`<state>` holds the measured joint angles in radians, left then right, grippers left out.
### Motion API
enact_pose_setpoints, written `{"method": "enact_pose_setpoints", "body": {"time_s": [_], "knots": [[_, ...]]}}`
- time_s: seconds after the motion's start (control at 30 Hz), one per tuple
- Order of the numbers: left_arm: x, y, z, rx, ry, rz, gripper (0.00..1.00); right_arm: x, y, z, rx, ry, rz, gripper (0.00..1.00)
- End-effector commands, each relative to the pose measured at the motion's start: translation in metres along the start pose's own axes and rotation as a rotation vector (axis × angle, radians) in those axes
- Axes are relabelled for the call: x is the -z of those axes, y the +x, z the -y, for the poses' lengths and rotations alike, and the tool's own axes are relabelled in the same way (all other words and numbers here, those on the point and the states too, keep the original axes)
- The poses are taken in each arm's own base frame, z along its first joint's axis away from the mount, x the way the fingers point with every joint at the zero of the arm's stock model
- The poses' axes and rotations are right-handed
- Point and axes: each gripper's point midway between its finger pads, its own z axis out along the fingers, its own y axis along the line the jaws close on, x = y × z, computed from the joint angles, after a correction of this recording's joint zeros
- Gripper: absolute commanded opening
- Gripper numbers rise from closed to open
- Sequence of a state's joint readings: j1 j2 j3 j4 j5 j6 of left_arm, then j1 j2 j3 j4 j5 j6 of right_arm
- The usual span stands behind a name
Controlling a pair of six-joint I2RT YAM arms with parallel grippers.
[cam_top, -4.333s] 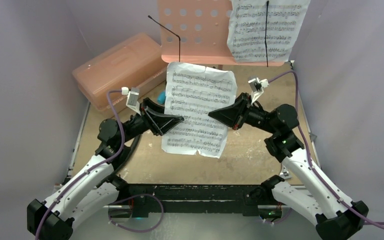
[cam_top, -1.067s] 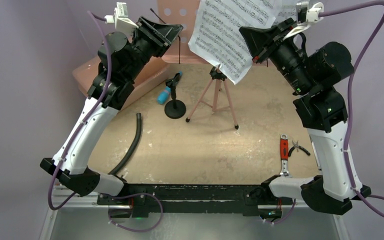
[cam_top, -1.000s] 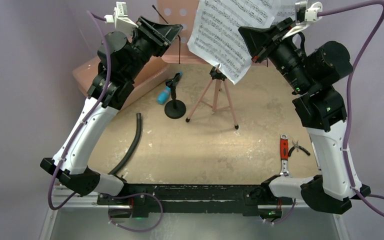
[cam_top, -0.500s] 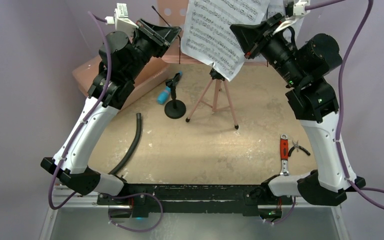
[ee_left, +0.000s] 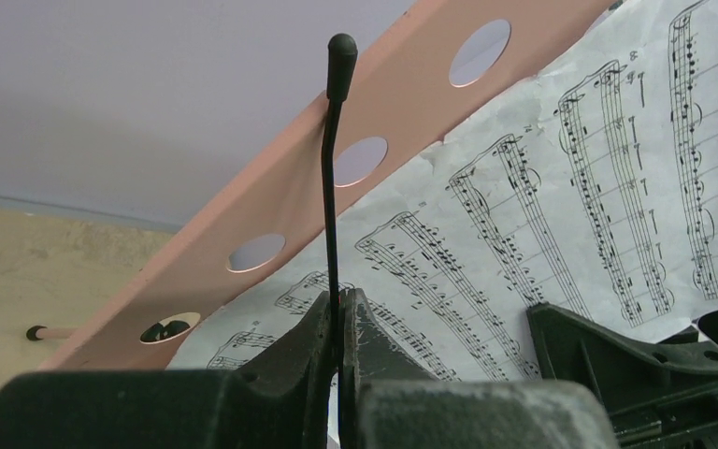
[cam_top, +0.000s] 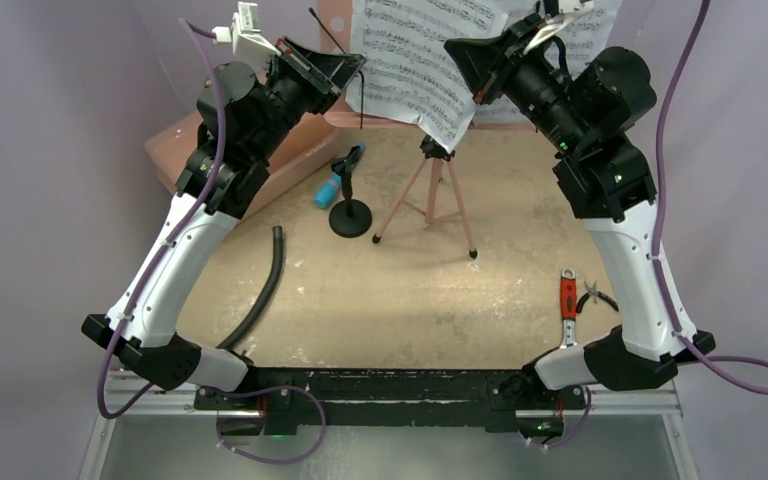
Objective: Set up the instrument practice props
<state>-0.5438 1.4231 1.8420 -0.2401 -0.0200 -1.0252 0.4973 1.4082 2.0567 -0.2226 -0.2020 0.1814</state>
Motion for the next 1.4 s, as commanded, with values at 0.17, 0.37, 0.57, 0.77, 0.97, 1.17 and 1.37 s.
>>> {"method": "enact_pose_setpoints", "body": {"time_s": [0.17,0.37,0.57,0.77,0.97,1.17,1.37], "knots": [[0.010,-0.014,0.048,-0.074,0.199,0.026,0.00,-0.006,-0.032,-0.008,0.032,-0.038,0.097,0.00],[0.010,-0.011,0.045,-0.101,0.193,0.019,0.00,-0.015,-0.030,-0.009,0.035,-0.056,0.093,0.00],[0.011,-0.011,0.043,-0.128,0.188,0.017,0.00,-0.022,-0.027,-0.012,0.033,-0.085,0.092,0.00],[0.012,-0.008,0.042,-0.150,0.191,0.004,0.00,-0.031,-0.023,-0.014,0.031,-0.116,0.088,0.00],[0.012,-0.005,0.043,-0.158,0.206,-0.008,0.00,-0.039,-0.020,-0.016,0.028,-0.141,0.089,0.00],[0.013,-0.005,0.044,-0.168,0.213,-0.010,0.00,-0.047,-0.018,-0.017,0.016,-0.159,0.092,0.00],[0.013,-0.003,0.047,-0.181,0.235,-0.017,0.00,-0.057,-0.014,-0.018,0.004,-0.178,0.092,0.00]]}}
